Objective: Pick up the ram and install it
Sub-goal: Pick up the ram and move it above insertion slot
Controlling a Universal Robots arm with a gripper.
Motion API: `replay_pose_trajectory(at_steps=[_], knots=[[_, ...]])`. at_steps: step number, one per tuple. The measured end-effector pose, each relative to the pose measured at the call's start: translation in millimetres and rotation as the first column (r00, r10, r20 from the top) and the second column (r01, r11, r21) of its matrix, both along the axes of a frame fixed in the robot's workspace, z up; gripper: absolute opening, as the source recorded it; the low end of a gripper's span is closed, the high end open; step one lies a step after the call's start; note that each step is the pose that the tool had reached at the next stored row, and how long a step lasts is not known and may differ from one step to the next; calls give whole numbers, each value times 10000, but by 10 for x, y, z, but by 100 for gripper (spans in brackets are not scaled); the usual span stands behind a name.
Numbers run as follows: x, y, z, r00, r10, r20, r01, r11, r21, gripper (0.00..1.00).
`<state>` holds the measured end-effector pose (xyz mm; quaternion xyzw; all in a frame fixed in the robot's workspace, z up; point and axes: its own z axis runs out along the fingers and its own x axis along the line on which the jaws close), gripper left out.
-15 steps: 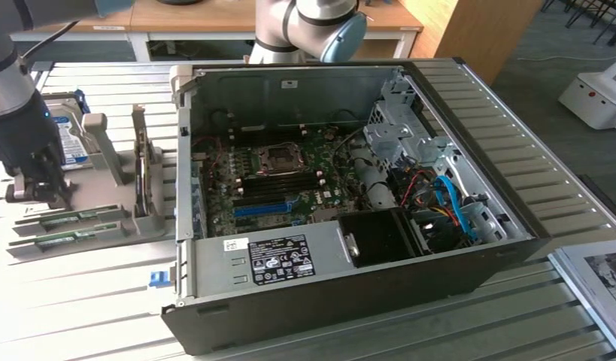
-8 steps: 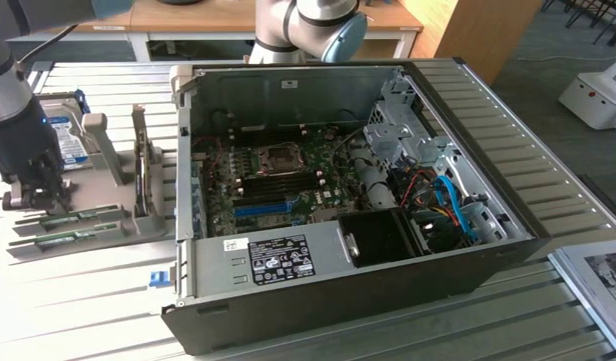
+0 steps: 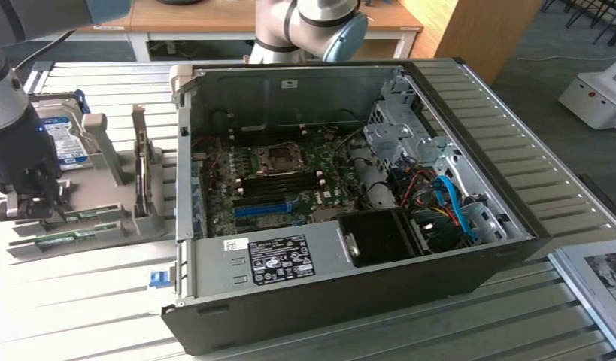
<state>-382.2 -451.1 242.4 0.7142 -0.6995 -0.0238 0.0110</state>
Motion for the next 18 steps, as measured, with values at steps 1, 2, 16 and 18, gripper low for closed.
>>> replay_pose_trajectory(at_steps=[1, 2, 16, 18], knots=[[0, 0, 0, 10000, -1, 0, 1, 10000, 0, 24], [0, 0, 0, 10000, -1, 1, 1, 10000, 1, 24], [0, -9, -229, 10000, 0, 0, 0, 10000, 0, 24], [0, -9, -261, 10000, 0, 1, 0, 10000, 1, 24]])
